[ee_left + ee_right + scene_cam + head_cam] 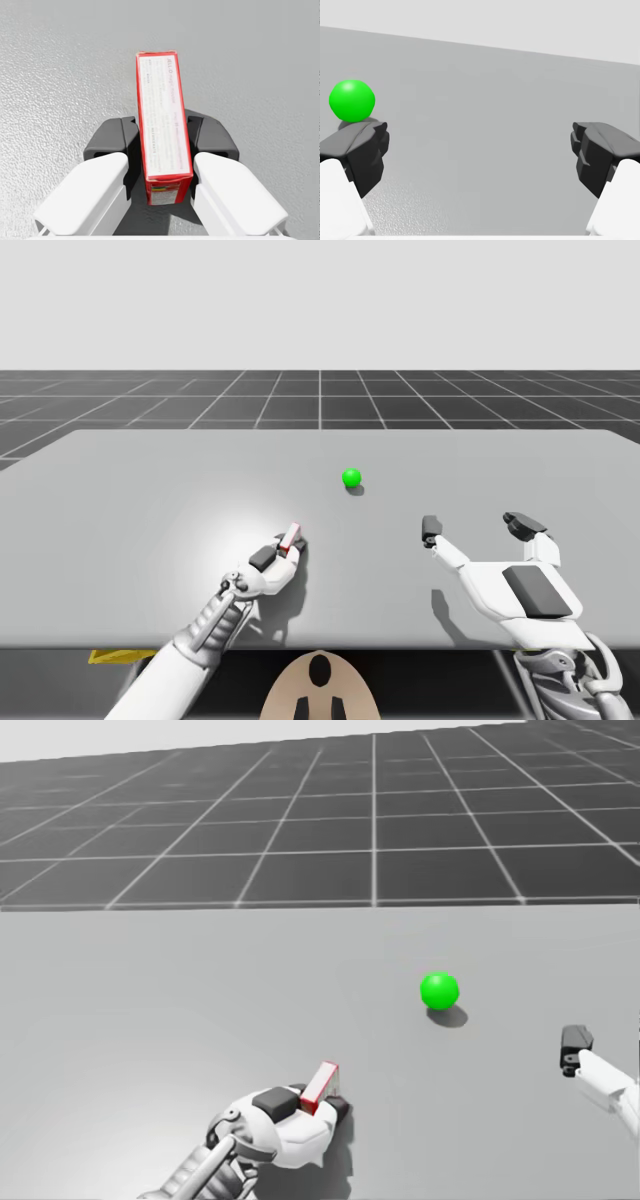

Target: Watch the red light. When it turns green, pick up the object.

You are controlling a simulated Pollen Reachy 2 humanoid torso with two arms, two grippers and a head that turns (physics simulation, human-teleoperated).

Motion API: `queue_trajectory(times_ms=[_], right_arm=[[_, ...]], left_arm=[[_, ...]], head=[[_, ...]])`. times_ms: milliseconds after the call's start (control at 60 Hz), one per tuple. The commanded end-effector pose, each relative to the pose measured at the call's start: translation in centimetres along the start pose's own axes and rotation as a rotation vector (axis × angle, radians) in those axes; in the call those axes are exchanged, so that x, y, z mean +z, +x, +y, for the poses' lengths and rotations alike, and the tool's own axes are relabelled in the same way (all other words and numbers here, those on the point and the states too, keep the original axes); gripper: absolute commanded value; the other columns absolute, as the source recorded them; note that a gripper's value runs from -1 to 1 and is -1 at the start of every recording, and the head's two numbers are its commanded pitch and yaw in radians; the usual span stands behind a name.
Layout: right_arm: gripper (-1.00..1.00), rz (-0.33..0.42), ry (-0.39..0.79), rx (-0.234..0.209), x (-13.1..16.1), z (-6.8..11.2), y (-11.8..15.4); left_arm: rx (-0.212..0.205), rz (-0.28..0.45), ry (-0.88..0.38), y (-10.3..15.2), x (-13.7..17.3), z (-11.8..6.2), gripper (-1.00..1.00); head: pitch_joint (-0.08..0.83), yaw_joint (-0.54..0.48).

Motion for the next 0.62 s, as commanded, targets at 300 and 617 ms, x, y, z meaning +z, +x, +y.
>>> queue_trajectory(times_ms=[300, 617], right_arm=[[-1.00, 0.015, 0.027, -0.045, 0.2, -0.2, 0.0], [-1.00, 0.011, 0.117, -0.073, 0.5, -0.5, 0.3]], left_arm=[[-0.010, -0.062, -0.054, 4.7, 2.8, -0.7, 0.95], [-0.143, -0.329, -0.008, 15.4, 12.7, -0.3, 0.93]], head=[[0.301, 0.10], [0.285, 0.09]])
